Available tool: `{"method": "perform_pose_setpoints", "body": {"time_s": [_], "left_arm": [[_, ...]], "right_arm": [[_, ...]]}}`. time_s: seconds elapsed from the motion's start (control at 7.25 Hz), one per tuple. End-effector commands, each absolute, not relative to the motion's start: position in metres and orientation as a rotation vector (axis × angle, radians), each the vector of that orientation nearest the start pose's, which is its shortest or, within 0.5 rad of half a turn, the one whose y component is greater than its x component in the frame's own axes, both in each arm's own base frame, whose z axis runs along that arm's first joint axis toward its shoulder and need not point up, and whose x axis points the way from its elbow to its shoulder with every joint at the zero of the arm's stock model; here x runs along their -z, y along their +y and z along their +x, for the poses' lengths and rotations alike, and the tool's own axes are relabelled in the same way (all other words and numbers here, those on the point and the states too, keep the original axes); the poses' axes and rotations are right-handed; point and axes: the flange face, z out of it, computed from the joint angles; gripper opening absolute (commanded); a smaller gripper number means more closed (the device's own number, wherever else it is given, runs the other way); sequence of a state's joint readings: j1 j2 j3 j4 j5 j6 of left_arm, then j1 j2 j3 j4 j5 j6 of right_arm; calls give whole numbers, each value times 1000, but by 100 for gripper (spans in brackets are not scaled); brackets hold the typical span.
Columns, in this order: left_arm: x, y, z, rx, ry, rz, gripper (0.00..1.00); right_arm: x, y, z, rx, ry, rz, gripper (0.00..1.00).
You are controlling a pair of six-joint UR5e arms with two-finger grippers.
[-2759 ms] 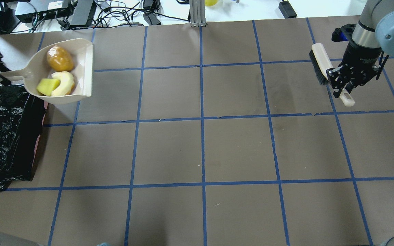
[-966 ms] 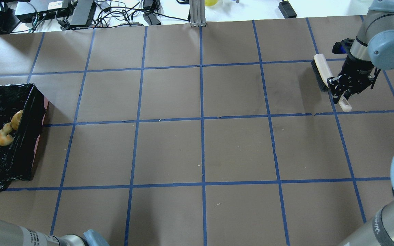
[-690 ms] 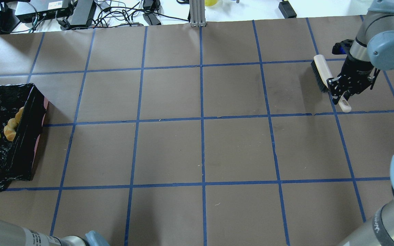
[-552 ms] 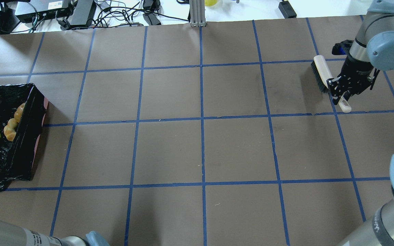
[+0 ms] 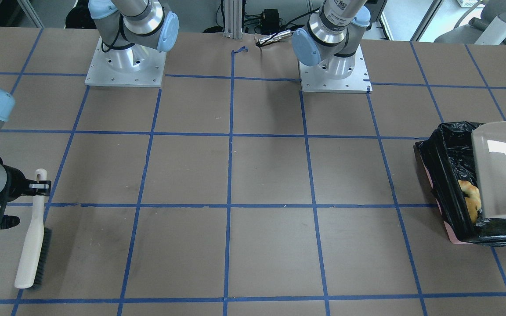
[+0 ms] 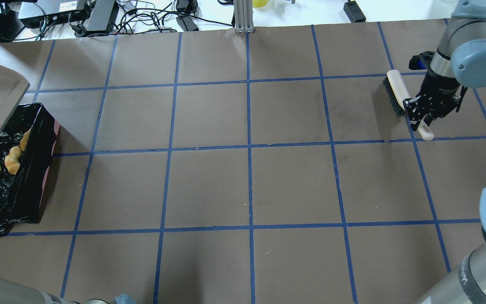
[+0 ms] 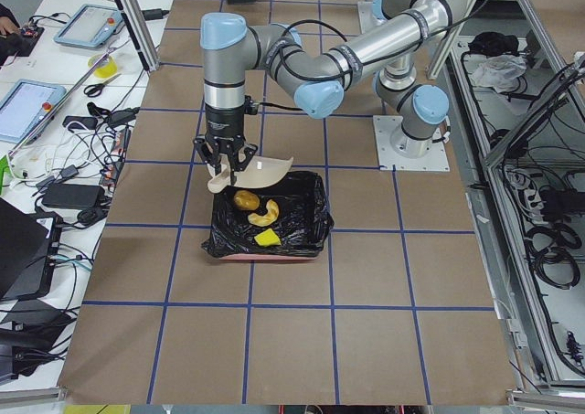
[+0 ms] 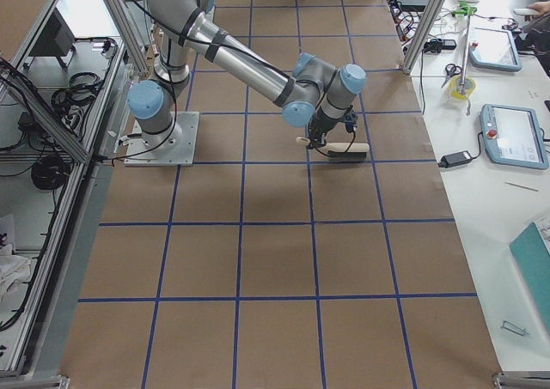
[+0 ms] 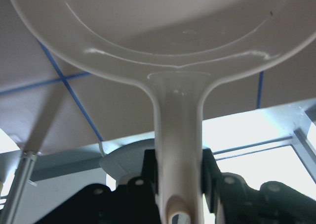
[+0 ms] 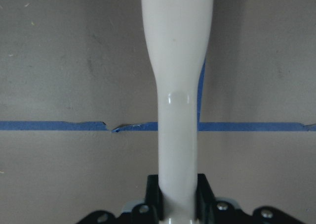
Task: Sweep and dump trash into bin
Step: 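Lower the dustpan with the left gripper while the right sets down the brush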
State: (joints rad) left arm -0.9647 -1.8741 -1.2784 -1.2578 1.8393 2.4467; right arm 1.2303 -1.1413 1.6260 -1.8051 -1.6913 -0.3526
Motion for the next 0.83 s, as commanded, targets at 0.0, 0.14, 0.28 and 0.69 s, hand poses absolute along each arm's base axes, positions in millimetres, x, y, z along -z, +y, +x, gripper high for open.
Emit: {"method": "perform_pose_setpoints", "body": {"time_s": [0.0,0.14,0.28,0.69], "left_arm": [[-458,-625,213,258,-2094,-2624,0],[-430,-637,182,241,-2121,-2554,0],[-403,-648,147,202,-2088,-2528,0],[-317,-672,75,92,-2107,-2326,0]], "right_arm": [[-246,-602,-85,-438,3140,-36,17],[-245,-602,-85,-440,3139,-36,21],[-245,-602,-85,-442,3138,-32,30],[-241,-599,-84,-455,3134,-30,43]]}}
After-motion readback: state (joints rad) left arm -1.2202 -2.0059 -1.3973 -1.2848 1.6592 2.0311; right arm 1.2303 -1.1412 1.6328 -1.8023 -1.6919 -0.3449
